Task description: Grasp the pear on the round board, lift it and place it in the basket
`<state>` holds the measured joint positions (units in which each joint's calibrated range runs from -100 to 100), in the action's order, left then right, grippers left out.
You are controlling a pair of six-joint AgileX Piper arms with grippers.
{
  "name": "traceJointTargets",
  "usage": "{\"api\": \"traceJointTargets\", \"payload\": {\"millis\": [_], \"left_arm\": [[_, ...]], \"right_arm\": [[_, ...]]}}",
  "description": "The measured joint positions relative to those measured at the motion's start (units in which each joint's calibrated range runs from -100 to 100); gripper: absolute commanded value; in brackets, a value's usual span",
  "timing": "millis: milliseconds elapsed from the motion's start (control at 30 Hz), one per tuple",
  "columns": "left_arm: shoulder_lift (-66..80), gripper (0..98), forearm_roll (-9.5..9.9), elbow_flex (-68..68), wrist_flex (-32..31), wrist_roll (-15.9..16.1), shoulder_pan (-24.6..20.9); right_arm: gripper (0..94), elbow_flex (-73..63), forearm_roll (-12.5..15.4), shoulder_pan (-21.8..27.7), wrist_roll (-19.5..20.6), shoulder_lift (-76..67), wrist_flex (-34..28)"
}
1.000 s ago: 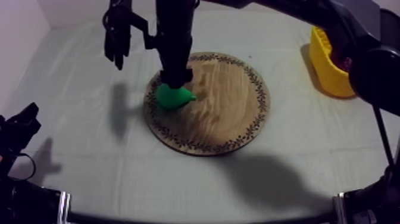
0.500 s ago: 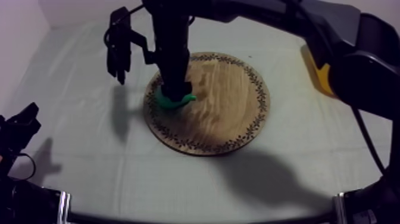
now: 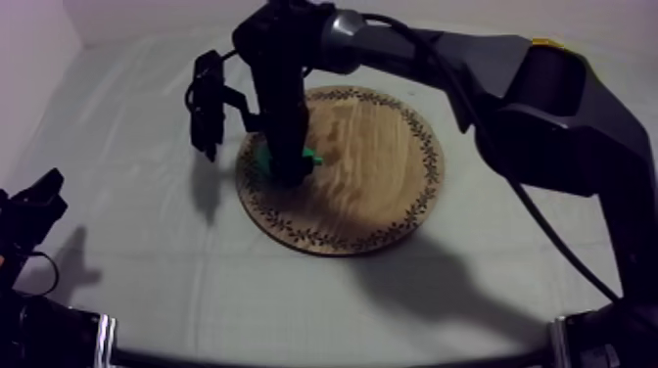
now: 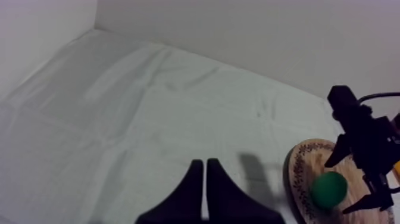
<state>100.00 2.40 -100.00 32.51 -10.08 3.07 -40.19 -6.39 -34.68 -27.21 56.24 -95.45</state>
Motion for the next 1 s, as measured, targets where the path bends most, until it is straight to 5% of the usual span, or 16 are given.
{"api": "traceJointTargets", "payload": {"millis": [567, 1000], "left_arm": [[0.00, 0.1, 0.00, 0.00, 0.00, 0.00, 0.00], [0.00, 0.1, 0.00, 0.00, 0.00, 0.00, 0.00]], "right_arm": [[36.7, -2.69, 1.66, 0.74, -2.80, 3.54, 0.08], [33.9, 1.06, 1.95, 2.04, -3.00, -4.63, 0.62]]}}
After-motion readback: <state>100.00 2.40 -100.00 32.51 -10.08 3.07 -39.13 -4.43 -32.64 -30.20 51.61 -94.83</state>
